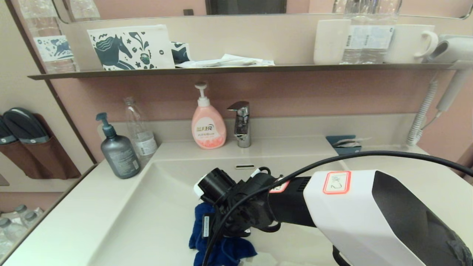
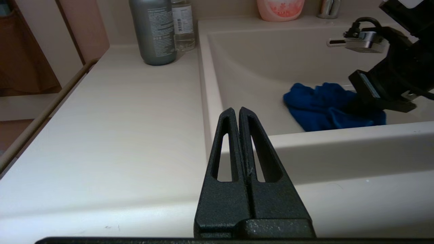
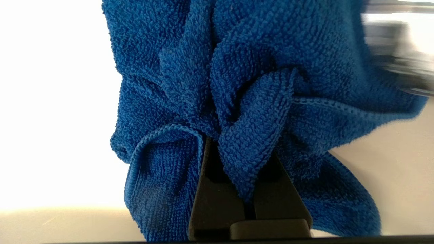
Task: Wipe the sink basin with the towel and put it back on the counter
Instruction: Wipe the sink
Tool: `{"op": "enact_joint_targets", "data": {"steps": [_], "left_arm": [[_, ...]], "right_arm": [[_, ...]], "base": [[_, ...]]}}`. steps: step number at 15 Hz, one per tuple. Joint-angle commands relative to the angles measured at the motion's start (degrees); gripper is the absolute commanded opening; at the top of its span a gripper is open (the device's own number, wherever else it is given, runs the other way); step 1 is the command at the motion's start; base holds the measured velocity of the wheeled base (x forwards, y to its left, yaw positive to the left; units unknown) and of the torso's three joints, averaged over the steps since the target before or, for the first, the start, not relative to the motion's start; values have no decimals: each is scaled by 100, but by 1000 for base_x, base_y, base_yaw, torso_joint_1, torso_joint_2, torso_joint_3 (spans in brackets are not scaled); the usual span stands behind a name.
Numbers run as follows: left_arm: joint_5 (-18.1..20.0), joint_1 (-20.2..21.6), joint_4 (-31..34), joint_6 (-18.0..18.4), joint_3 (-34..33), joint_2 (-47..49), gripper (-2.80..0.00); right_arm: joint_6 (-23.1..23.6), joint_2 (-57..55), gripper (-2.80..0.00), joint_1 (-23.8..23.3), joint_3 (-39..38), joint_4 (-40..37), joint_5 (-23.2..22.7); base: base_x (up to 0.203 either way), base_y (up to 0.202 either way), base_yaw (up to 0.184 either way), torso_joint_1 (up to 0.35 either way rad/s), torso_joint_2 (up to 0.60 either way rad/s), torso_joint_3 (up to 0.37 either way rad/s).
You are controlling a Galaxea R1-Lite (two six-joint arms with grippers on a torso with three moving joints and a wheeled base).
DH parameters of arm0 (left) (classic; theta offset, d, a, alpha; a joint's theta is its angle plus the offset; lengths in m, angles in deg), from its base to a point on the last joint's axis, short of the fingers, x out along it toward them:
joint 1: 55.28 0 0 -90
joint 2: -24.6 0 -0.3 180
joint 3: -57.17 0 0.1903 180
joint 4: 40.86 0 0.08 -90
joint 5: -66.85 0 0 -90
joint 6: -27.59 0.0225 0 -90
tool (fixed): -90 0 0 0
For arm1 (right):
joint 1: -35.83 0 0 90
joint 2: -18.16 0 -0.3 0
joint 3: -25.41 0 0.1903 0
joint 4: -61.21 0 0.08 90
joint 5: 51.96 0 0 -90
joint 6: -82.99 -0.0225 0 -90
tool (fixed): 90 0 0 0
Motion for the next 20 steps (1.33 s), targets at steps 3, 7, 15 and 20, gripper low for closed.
{"op": "enact_joint_targets", "data": {"steps": [3, 7, 15, 20], "left_arm": [[3, 1, -5, 0, 0, 7, -280], [3, 1, 0, 0, 0, 7, -280], [3, 1, -1, 0, 0, 7, -280], [3, 1, -5, 0, 0, 7, -280]], "right_arm": [[91, -241, -280, 355, 30, 1359, -383], [670, -576, -280, 381, 32, 3004, 2], [2247, -962, -280, -263, 48, 4111, 1455], [2510, -740, -280, -663, -18, 4112, 2015]], "base": [[0, 0, 0, 0, 0, 0], [0, 0, 0, 0, 0, 0], [0, 0, 0, 0, 0, 0], [0, 0, 0, 0, 0, 0]]}}
